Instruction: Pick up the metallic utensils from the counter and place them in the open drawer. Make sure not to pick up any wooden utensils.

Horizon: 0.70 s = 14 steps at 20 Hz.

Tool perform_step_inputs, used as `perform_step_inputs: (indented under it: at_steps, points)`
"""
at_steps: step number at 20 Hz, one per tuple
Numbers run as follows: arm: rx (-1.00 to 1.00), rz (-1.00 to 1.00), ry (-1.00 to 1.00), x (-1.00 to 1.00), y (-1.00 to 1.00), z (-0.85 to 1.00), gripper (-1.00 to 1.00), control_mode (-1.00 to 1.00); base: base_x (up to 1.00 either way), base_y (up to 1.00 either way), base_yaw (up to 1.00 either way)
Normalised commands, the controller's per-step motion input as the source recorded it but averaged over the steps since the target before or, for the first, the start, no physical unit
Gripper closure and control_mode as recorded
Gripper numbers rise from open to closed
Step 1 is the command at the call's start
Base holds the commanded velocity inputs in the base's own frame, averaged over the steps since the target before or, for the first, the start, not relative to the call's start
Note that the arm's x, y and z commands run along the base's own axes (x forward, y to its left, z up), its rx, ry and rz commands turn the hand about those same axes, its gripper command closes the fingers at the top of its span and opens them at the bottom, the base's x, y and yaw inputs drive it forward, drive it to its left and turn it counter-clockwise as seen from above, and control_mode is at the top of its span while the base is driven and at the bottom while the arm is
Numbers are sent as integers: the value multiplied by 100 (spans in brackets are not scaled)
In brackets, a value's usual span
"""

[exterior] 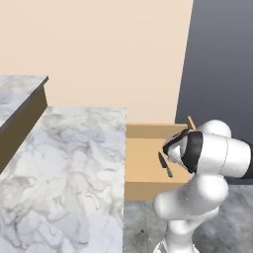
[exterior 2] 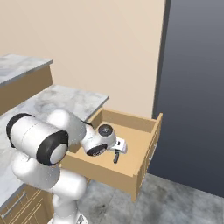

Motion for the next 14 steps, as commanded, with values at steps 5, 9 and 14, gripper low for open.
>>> perform_step_inputs:
  at_steps: [5,9,14]
  points:
    - [3,0,-8,-10,0,100,-100,-100,0,0,0]
    - [4,0,0,-1,0,100,-100,-100,0,0,0]
    - [1,0,1,-15,0,94,-100,-100,0,0,0]
